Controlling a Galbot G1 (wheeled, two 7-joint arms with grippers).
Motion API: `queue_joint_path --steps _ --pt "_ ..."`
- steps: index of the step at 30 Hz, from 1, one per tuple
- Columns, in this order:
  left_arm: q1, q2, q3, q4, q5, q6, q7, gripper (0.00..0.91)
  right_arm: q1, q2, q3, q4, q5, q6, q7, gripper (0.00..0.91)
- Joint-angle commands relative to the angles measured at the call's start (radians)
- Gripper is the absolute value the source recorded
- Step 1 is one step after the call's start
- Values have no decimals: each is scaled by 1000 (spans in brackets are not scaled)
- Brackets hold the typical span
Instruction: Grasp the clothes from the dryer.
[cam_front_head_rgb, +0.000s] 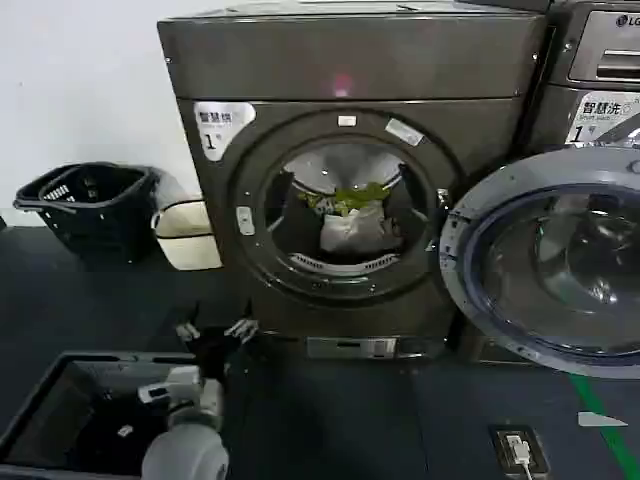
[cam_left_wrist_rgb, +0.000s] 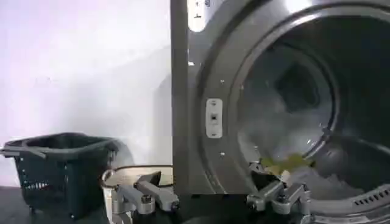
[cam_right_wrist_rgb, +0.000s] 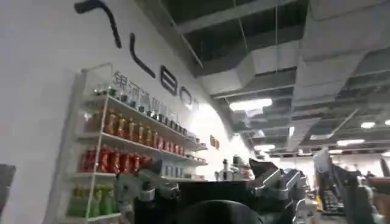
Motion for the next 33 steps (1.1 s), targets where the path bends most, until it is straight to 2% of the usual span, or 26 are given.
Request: queue_joint_path --steps 1,16,33 --pt "3 -1 -6 -9 -2 -6 -7 907 5 3 -8 10 34 42 8 907" --pt "17 -5 -6 -24 4 -9 1 907 4 8 -6 9 37 53 12 907" --pt "27 -3 4 -38 30 -27 44 907 -8 19 4 29 80 55 11 907"
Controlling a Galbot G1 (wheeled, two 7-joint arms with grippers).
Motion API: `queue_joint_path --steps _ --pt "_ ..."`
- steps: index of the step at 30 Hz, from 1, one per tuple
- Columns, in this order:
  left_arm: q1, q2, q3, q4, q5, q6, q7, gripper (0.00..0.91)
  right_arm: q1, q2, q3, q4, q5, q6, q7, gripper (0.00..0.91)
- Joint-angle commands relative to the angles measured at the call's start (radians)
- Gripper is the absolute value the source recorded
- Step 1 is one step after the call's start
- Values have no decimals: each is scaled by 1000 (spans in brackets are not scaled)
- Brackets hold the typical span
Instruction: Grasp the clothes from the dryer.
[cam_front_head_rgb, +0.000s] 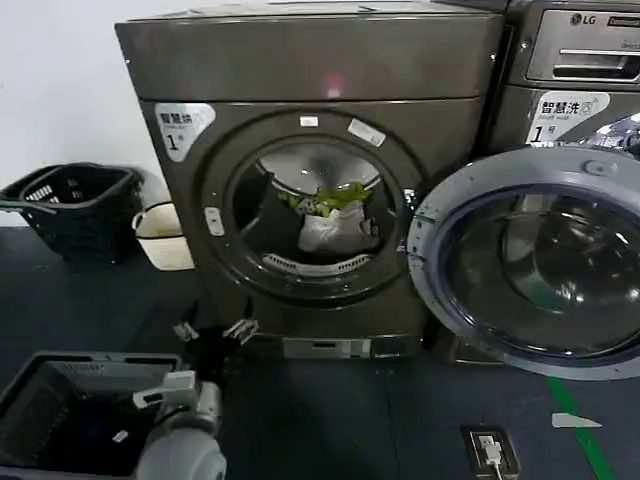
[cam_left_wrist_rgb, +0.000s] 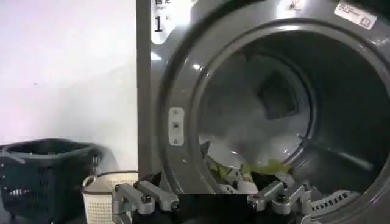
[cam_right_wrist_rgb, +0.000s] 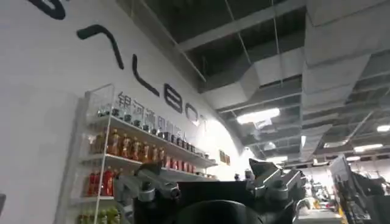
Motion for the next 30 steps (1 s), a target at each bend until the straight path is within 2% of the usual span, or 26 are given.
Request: queue_joint_path --steps 1,13,19,30 --pt "1 1 1 -2 7 -4 9 907 -1 3 1 0 8 1 0 907" --pt "13 -3 4 -9 8 -3 10 907 -4 -4 3 -4 9 2 -2 907" --pt "7 -4 3 -6 17 -10 15 907 0 1 -10 1 1 90 -43 907" --pt "-14 -2 2 4 37 -24 23 907 -1 4 -12 5 4 106 -44 907"
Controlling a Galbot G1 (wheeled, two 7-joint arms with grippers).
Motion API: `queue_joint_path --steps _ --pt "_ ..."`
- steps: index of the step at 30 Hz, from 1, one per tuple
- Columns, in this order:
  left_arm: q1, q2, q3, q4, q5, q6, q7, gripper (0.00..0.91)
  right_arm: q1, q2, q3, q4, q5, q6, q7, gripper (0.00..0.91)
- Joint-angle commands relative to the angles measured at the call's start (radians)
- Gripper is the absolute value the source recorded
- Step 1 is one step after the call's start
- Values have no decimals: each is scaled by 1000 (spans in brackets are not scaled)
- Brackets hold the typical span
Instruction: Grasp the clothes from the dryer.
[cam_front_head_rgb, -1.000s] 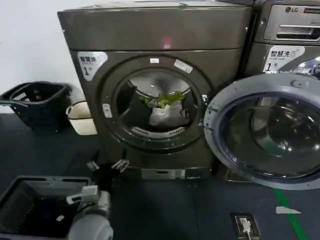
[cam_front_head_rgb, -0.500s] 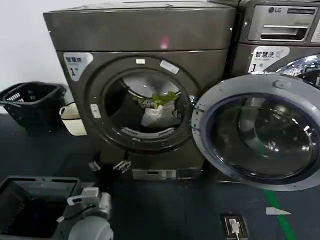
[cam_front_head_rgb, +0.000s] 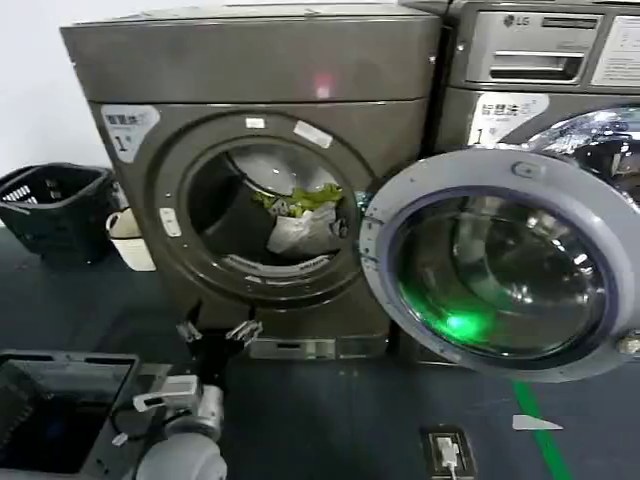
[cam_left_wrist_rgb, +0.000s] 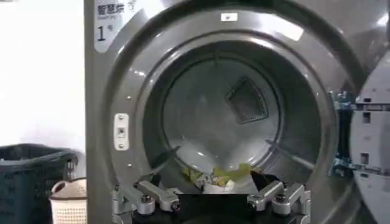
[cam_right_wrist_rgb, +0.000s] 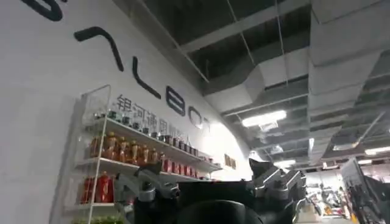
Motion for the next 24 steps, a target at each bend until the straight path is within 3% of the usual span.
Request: queue_joint_path --steps 1,6,24 --pt "-6 3 1 2 8 -5 9 907 -2 0 1 -3 -1 25 -7 907" --pt "-21 7 5 13 10 -2 17 907 -7 3 -7 -9 -3 88 -4 907" --pt "-42 21 15 23 1 2 33 907 -16 3 -16 -4 2 119 9 907"
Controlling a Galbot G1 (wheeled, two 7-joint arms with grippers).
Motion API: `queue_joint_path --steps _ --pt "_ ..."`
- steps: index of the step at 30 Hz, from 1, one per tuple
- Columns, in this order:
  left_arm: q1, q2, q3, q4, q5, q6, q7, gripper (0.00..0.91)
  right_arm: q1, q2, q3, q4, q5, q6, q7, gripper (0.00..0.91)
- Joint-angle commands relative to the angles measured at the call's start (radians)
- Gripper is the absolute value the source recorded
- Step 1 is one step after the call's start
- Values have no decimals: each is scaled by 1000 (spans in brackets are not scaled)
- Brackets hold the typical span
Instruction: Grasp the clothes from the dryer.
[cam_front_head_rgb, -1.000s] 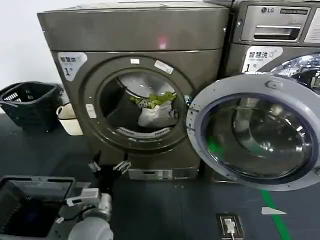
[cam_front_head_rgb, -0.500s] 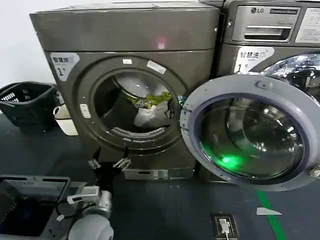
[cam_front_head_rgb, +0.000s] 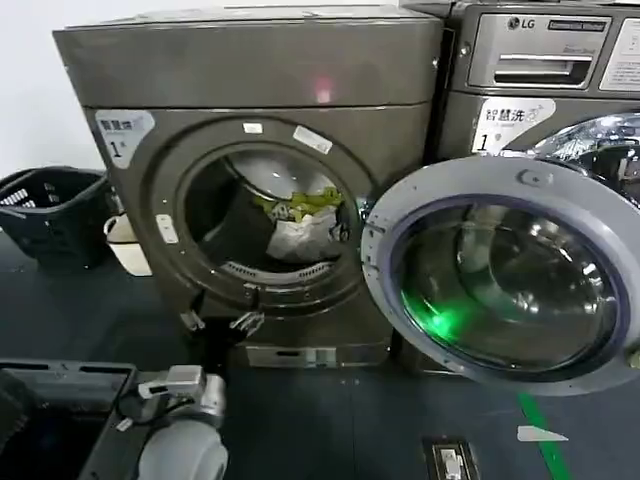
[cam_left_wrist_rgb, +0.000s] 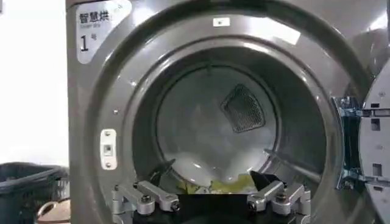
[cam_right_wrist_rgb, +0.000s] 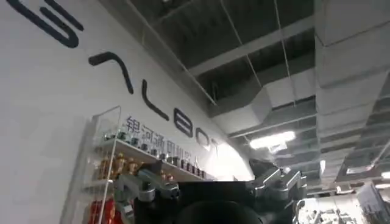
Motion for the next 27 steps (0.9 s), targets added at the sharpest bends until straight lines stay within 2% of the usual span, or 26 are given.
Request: queue_joint_path --steps 1,27 --pt "-2 1 2 2 -1 2 2 907 -1 2 -5 1 1 26 1 907" --pt "-20 -7 2 7 -4 1 3 907 5 2 -8 11 -1 31 -2 907"
